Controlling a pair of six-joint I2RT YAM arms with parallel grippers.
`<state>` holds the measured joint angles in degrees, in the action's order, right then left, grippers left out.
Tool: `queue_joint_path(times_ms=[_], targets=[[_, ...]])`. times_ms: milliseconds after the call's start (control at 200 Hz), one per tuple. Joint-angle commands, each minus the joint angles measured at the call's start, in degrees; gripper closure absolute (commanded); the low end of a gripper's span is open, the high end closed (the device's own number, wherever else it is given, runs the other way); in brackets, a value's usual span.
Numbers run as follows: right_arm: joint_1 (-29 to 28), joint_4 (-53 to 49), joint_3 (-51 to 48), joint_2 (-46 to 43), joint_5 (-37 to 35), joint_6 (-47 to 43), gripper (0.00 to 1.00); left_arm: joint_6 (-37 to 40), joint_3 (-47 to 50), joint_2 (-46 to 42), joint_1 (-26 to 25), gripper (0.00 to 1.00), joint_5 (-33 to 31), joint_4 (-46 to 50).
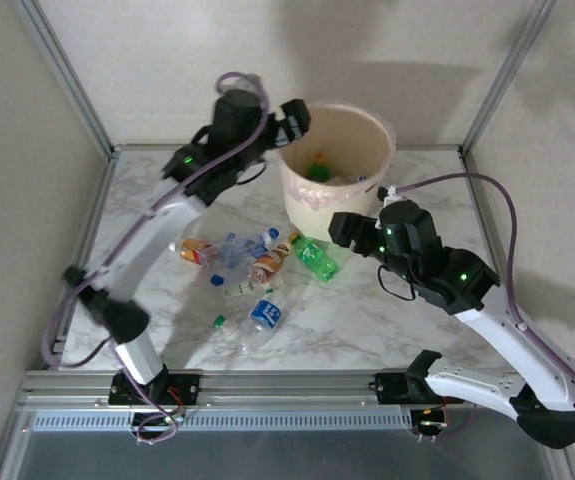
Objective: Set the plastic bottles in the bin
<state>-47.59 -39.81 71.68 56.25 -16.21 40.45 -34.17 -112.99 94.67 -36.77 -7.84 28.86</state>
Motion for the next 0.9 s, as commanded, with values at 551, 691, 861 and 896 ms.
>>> queue_joint_path(times_ms=[551, 691, 861, 896], targets=[[-15.0, 4.0, 2.8, 17.1, -2.4, -5.0, 0.18, 0.1, 33.8, -21.2, 14.5, 0.19, 1.0, 0.3], [-17.3, 1.1, 6.4, 24.6, -7.9, -3.3, 0.14, -2.5, 40.9, -22.1, 18.7, 0.21, 6.0, -0.6], [-17.9, -0.6, 10.8, 32.5, -8.9, -2.7, 0.12, -2.9, 45.6, -21.3, 22.0, 0.24, 9.8, 0.3], [-17.9, -1.4, 11.9, 34.2, -9.0, -2.1, 0.11, -2.7, 46.2, -21.4, 22.4, 0.24, 9.9, 0.3]])
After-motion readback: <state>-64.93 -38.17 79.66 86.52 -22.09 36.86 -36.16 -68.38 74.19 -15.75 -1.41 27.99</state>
